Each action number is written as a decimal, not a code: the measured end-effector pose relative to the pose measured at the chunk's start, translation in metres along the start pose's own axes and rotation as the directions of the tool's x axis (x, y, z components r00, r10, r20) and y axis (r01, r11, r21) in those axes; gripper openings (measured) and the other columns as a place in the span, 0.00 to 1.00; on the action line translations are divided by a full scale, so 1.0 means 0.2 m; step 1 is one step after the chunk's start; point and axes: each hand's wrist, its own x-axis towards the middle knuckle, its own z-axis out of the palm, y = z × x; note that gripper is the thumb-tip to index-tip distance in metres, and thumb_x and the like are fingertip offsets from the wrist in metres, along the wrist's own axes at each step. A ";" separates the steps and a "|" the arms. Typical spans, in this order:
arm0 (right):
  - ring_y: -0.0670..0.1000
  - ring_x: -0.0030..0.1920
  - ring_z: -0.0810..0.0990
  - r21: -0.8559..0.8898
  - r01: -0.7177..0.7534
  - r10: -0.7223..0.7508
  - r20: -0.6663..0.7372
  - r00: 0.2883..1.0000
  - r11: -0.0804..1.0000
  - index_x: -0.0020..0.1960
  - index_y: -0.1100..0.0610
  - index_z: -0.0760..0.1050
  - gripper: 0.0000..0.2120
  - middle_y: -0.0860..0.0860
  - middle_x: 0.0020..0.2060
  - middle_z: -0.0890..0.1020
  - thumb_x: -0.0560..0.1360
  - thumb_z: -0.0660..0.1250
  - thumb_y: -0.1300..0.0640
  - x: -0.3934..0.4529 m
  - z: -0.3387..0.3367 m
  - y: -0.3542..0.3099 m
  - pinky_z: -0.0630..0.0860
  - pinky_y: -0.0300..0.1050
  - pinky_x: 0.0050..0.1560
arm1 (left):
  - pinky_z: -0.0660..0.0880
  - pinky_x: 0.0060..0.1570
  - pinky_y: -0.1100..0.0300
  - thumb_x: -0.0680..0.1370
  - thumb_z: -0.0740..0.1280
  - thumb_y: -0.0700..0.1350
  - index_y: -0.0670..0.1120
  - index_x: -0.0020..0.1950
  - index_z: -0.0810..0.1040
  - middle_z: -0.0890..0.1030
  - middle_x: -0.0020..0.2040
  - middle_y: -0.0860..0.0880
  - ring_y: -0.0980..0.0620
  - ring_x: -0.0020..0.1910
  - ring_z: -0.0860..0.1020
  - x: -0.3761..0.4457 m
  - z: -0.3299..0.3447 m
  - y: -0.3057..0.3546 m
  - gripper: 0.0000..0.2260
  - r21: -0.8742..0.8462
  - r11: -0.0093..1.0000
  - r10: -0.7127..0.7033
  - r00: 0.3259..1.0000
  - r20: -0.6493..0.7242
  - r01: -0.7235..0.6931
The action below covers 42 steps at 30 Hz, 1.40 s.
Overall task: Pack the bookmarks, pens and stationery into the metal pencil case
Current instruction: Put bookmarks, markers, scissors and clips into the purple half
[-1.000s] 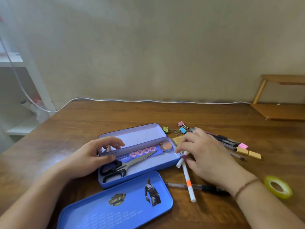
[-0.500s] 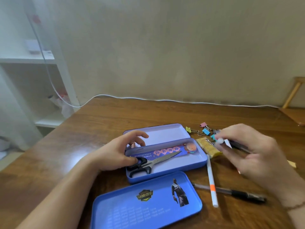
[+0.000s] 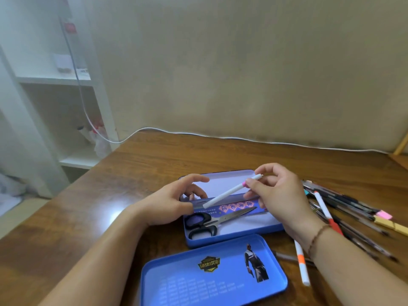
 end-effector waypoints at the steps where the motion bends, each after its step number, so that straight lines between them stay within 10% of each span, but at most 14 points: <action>1: 0.48 0.29 0.83 -0.045 -0.005 0.006 0.022 1.000 0.999 0.48 0.57 0.73 0.08 0.54 0.33 0.86 0.73 0.71 0.63 0.00 0.01 0.01 0.71 0.33 0.25 | 0.70 0.52 0.62 0.68 0.61 0.40 0.60 0.66 0.70 0.82 0.51 0.59 0.54 0.48 0.74 0.00 0.00 -0.01 0.28 -0.040 0.999 -0.011 1.000 -0.008 0.011; 5: 0.45 0.31 0.79 -0.400 0.093 -0.061 0.092 0.994 0.912 0.44 0.51 0.75 0.09 0.48 0.35 0.83 0.70 0.74 0.51 0.00 0.05 0.01 0.70 0.35 0.31 | 0.71 0.52 0.63 0.76 0.64 0.41 0.62 0.61 0.73 0.84 0.49 0.59 0.54 0.49 0.76 0.02 0.01 -0.01 0.19 -0.028 1.000 -0.005 0.998 -0.063 0.004; 11: 0.48 0.43 0.78 -0.902 0.314 -0.167 0.274 0.947 0.297 0.51 0.43 0.73 0.16 0.44 0.41 0.82 0.73 0.62 0.34 -0.01 0.05 -0.03 0.69 0.41 0.34 | 0.72 0.47 0.68 0.76 0.71 0.39 0.56 0.58 0.78 0.82 0.51 0.56 0.48 0.49 0.77 0.01 0.03 0.01 0.15 0.105 0.993 0.061 0.992 -0.109 -0.049; 16: 0.40 0.37 0.75 -0.731 0.461 -0.301 0.353 0.886 0.503 0.46 0.41 0.77 0.05 0.40 0.37 0.80 0.71 0.71 0.48 -0.02 -0.24 -0.11 0.71 0.43 0.39 | 0.73 0.50 0.67 0.76 0.71 0.37 0.53 0.55 0.80 0.83 0.51 0.57 0.54 0.52 0.79 0.02 0.03 0.01 0.13 0.153 0.984 0.106 0.988 -0.115 -0.088; 20: 0.40 0.51 0.77 -0.714 0.652 -0.215 0.615 0.759 0.255 0.51 0.36 0.75 0.16 0.33 0.51 0.76 0.67 0.72 0.53 -0.15 -0.51 -0.11 0.78 0.42 0.41 | 0.74 0.51 0.63 0.77 0.71 0.40 0.55 0.54 0.81 0.83 0.49 0.60 0.52 0.51 0.79 0.03 0.03 0.00 0.11 0.137 0.988 0.095 0.988 -0.123 -0.078; 24: 0.41 0.48 0.80 -0.673 0.735 -0.104 0.728 0.678 0.079 0.51 0.35 0.74 0.22 0.37 0.53 0.77 0.62 0.77 0.49 -0.21 -0.57 -0.02 0.61 0.25 0.36 | 0.74 0.51 0.63 0.77 0.71 0.41 0.55 0.52 0.82 0.81 0.50 0.64 0.53 0.51 0.79 0.04 0.04 0.00 0.09 0.150 0.986 0.098 0.984 -0.149 -0.076; 32: 0.48 0.49 0.80 -0.573 0.819 -0.331 0.765 0.552 0.043 0.46 0.43 0.76 0.02 0.45 0.54 0.81 0.73 0.67 0.48 -0.20 -0.52 0.03 0.79 0.41 0.36 | 0.72 0.43 0.71 0.77 0.70 0.40 0.54 0.49 0.82 0.82 0.43 0.67 0.61 0.40 0.75 0.04 0.05 -0.01 0.08 0.140 0.987 0.104 0.982 -0.158 -0.082; 37: 0.50 0.47 0.78 -0.519 0.813 -0.527 0.628 0.573 0.265 0.52 0.51 0.81 0.09 0.43 0.45 0.82 0.77 0.63 0.52 -0.12 -0.40 -0.06 0.77 0.50 0.44 | 0.70 0.40 0.72 0.77 0.69 0.39 0.53 0.48 0.82 0.82 0.42 0.66 0.61 0.38 0.74 0.05 0.05 -0.01 0.08 0.130 0.988 0.102 0.982 -0.161 -0.082; 42: 0.52 0.39 0.80 -0.610 0.782 -0.443 0.671 0.595 0.127 0.48 0.45 0.82 0.06 0.43 0.40 0.82 0.72 0.71 0.52 0.07 -0.16 0.01 0.71 0.44 0.32 | 0.70 0.41 0.73 0.77 0.69 0.38 0.52 0.48 0.82 0.82 0.43 0.66 0.58 0.40 0.75 0.04 0.04 -0.01 0.09 0.131 0.988 0.097 0.982 -0.163 -0.076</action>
